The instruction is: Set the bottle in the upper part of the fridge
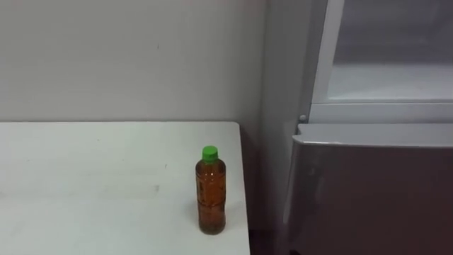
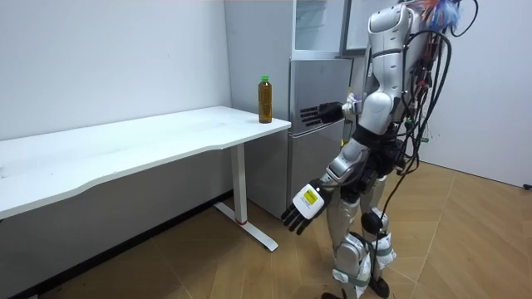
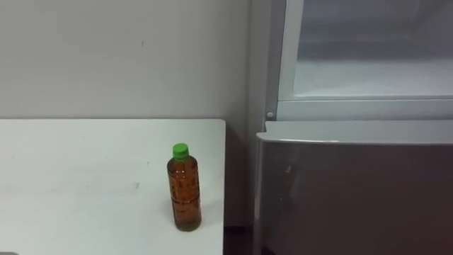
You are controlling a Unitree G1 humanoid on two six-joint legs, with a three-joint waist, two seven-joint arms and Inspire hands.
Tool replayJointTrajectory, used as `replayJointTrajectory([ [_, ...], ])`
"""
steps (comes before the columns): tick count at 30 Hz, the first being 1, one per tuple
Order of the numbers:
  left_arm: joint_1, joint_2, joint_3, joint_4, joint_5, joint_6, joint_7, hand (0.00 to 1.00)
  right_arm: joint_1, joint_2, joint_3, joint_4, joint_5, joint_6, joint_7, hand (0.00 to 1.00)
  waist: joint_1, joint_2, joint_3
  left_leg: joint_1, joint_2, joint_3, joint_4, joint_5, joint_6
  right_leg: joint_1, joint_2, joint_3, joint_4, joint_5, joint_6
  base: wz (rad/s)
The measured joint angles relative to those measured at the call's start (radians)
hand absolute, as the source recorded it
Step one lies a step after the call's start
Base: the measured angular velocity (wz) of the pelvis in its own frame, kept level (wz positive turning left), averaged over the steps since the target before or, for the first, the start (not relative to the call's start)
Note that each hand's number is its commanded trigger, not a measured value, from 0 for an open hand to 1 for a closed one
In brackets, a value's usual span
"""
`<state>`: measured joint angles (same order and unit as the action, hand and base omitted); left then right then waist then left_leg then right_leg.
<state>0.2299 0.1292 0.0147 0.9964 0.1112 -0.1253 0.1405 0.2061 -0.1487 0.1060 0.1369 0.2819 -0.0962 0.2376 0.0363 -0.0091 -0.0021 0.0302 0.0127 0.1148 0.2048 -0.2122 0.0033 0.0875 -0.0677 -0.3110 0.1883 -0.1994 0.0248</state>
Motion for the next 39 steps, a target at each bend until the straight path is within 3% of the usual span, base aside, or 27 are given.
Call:
replayJointTrajectory([
  [6, 0.004, 0.007, 0.001, 0.003, 0.037, 0.003, 0.001, 0.00, -0.004, -0.003, 0.015, -0.065, 0.030, 0.002, 0.016, 0.00, 0.028, -0.005, -0.0010, 0.008, 0.000, 0.014, -0.008, 0.001, 0.002, 0.001, -0.001, 0.012, 0.003, 0.002, -0.001, -0.06],
  [17, 0.007, 0.020, 0.001, -0.009, 0.039, 0.034, -0.020, 0.00, -0.046, -0.005, 0.020, -0.155, 0.072, 0.004, 0.012, 0.00, 0.028, -0.015, -0.0016, 0.005, 0.000, 0.013, -0.007, 0.002, 0.003, 0.002, -0.001, 0.007, 0.004, 0.002, -0.001, 0.00],
  [24, 0.002, 0.033, 0.000, -0.009, 0.062, 0.034, -0.036, 0.00, -0.089, -0.009, 0.028, -0.199, 0.075, 0.003, -0.014, 0.00, 0.027, -0.019, 0.0003, 0.005, 0.000, 0.012, -0.006, 0.002, 0.003, 0.003, -0.001, 0.004, 0.005, 0.002, -0.001, 0.00],
  [32, 0.012, 0.048, -0.002, -0.002, 0.201, 0.062, -0.033, 0.00, -0.103, -0.016, 0.030, -0.199, 0.075, 0.003, -0.026, 0.00, 0.028, -0.043, 0.0015, -0.002, 0.000, 0.006, -0.003, 0.002, 0.003, -0.001, -0.001, 0.000, 0.005, 0.002, -0.001, 0.02],
  [39, 0.019, 0.048, 0.000, 0.016, 0.231, 0.082, -0.034, 0.00, -0.131, -0.017, 0.028, -0.199, 0.075, 0.003, -0.054, 0.00, 0.030, -0.045, 0.0011, -0.003, 0.000, 0.003, 0.000, 0.002, 0.003, 0.000, -0.001, 0.003, 0.006, 0.002, -0.002, 0.00],
])
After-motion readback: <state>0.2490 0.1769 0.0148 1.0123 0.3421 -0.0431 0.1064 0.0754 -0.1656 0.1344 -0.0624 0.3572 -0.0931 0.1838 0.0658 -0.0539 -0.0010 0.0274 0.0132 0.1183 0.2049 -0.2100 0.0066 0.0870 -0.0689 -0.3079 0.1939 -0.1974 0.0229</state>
